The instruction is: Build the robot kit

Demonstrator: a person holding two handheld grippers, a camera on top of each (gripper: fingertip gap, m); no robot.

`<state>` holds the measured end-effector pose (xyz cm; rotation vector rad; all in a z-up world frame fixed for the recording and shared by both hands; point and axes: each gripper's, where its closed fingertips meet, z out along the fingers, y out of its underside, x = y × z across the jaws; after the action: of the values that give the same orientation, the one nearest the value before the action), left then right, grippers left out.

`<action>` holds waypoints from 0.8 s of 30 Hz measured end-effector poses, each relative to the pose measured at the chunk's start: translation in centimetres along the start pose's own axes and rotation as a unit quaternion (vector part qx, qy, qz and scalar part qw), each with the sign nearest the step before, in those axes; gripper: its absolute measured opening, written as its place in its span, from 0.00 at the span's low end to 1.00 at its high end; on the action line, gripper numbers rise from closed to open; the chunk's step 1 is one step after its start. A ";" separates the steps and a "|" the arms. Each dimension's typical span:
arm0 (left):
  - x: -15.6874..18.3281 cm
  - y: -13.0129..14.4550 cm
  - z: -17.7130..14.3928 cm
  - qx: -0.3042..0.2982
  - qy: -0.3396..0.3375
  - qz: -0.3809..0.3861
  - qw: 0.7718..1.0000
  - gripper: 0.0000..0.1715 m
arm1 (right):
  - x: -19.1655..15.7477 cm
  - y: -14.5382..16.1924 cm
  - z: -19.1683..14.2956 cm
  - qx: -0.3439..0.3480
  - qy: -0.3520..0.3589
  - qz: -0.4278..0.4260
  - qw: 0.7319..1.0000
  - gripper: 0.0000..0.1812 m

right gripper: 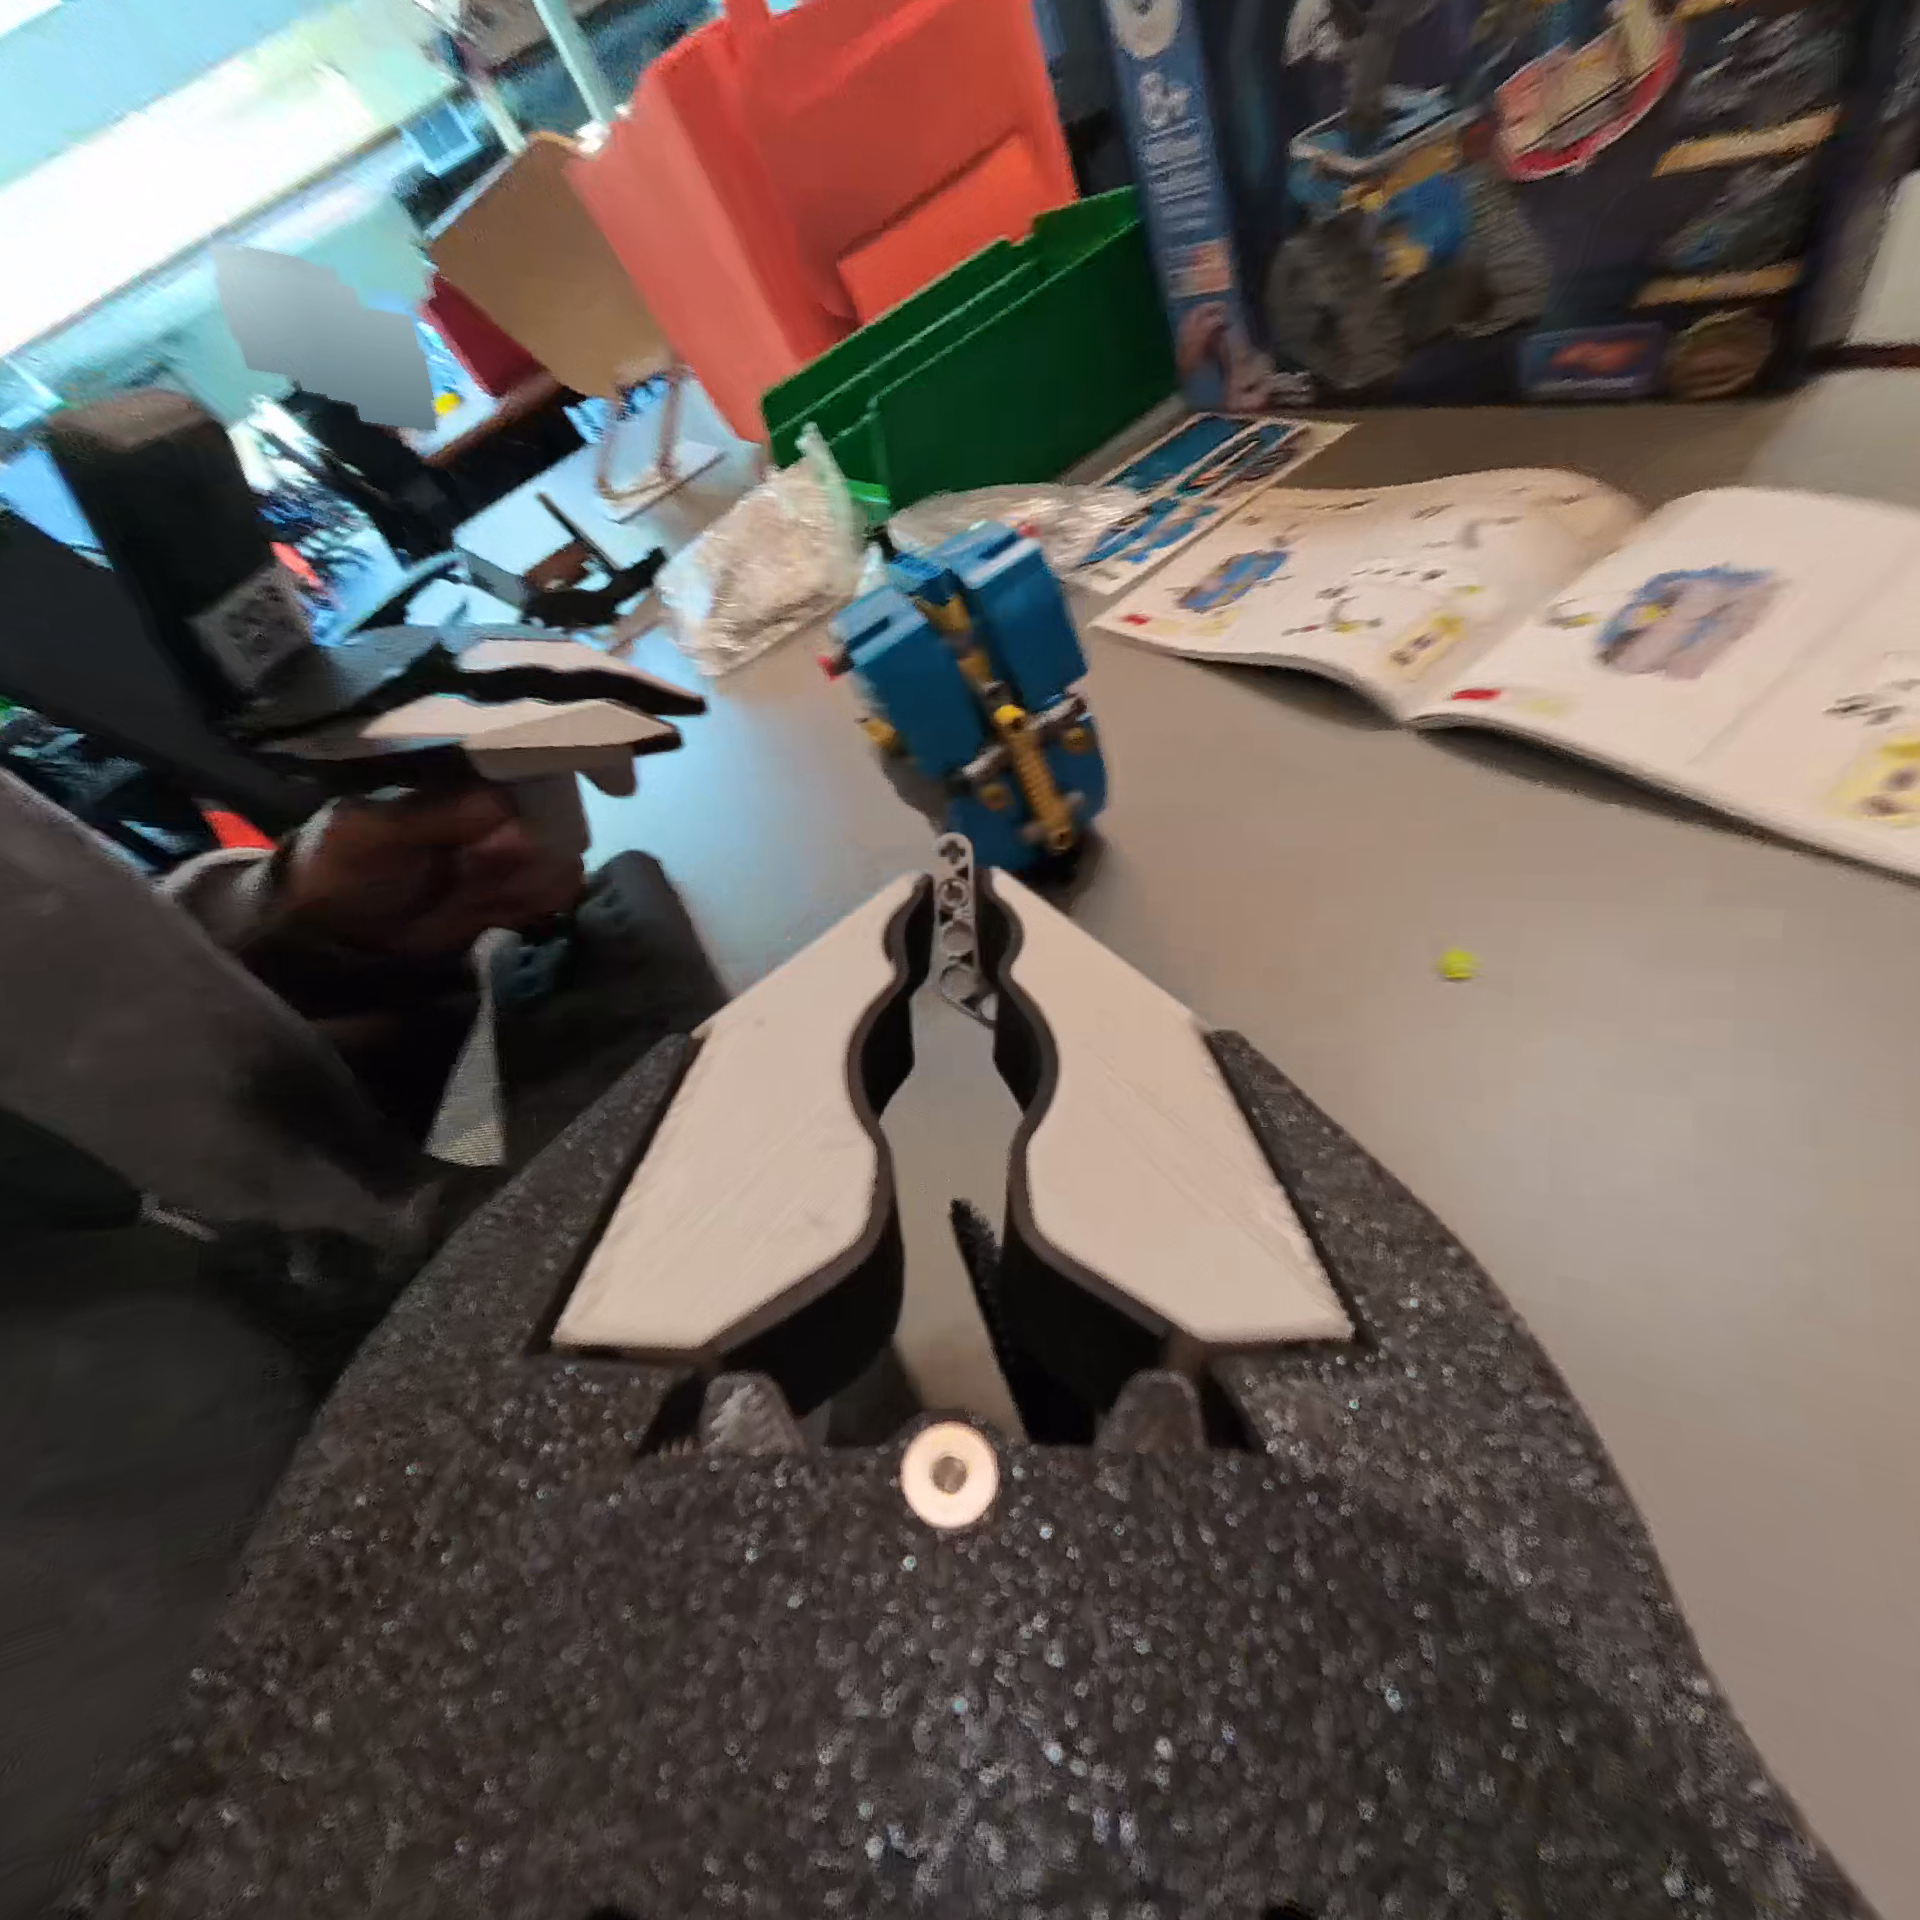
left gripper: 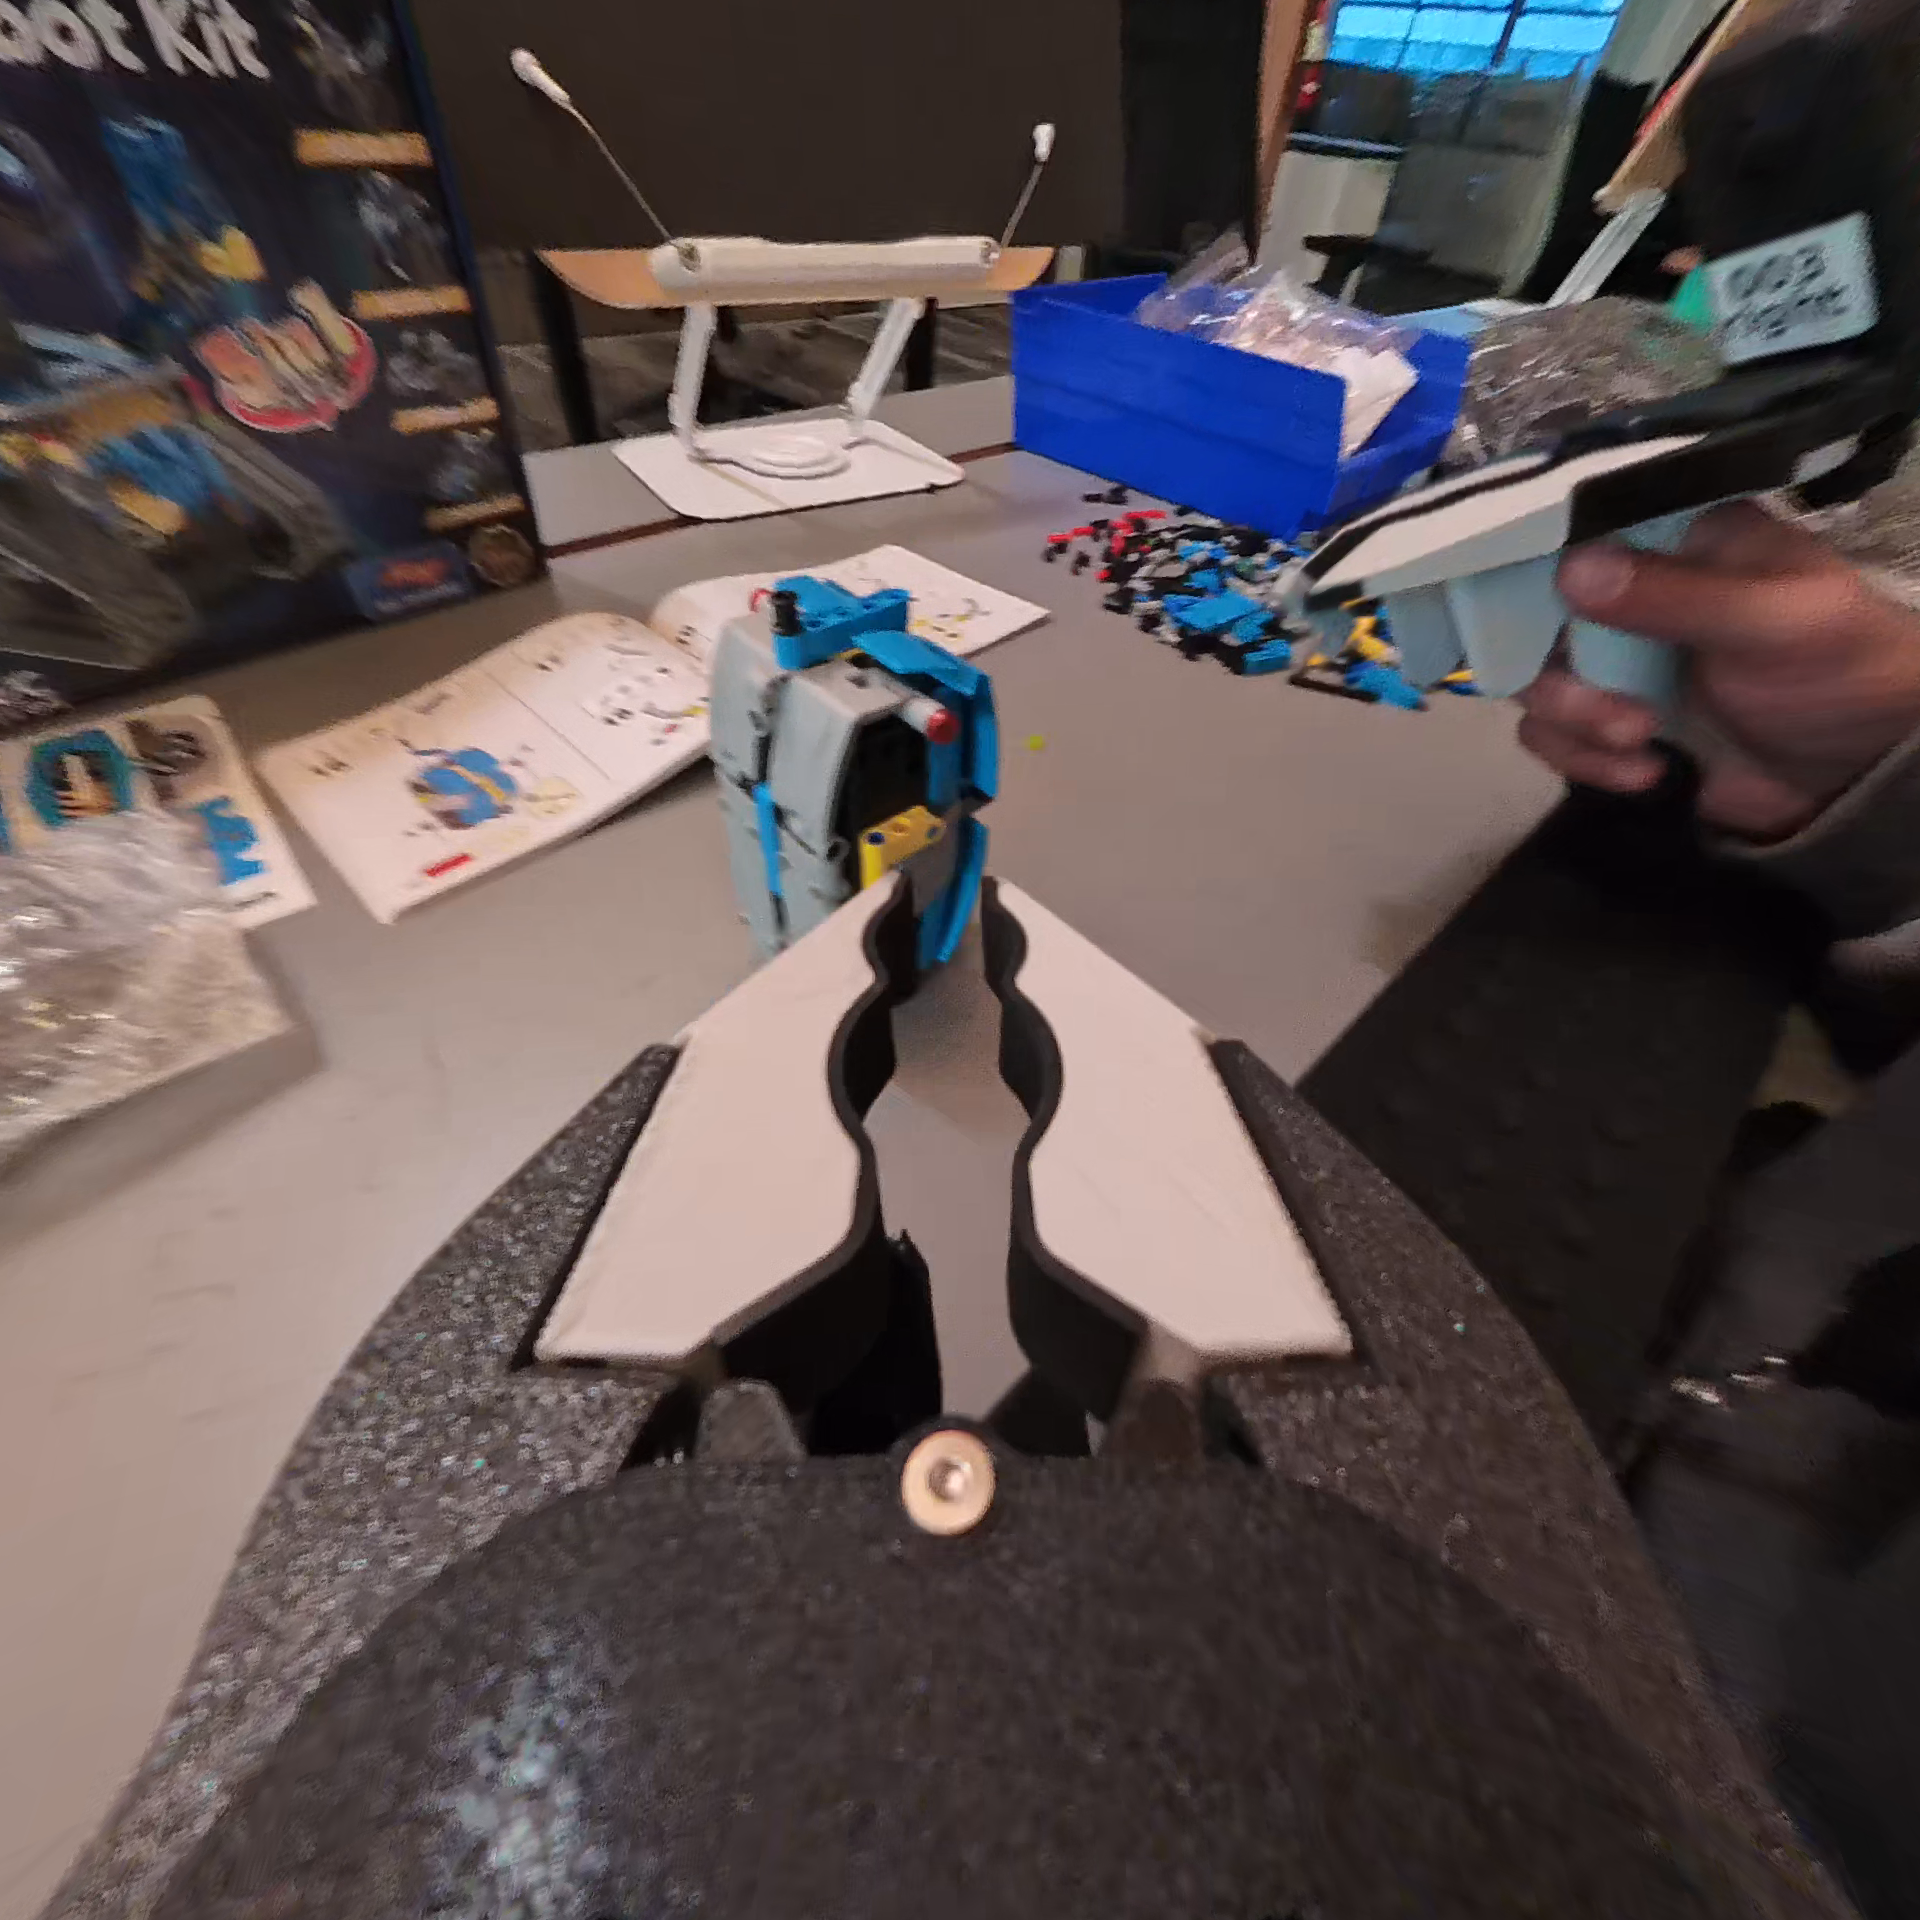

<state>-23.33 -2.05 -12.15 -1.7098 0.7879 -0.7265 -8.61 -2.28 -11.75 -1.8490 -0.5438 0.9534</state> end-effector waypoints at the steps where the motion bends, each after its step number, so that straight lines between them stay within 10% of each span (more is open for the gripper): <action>1: -0.6 0.0 0.0 0.002 -0.013 0.010 1.000 0.07 | 0.6 -0.3 -0.1 0.001 0.007 -0.007 1.000 0.04; 15: -12.4 -3.5 5.0 0.034 -0.032 0.050 0.998 0.08 | 11.0 -0.5 3.0 -0.043 0.059 0.027 0.997 0.04; 24: -13.3 -2.2 10.3 0.035 0.024 0.077 0.996 0.08 | 13.2 -0.5 1.4 -0.013 0.085 0.055 0.995 0.04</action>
<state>-22.74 14.83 -13.69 -1.5550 0.9074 -0.6824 -1.82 8.04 -16.59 -1.9779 -0.3540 0.8549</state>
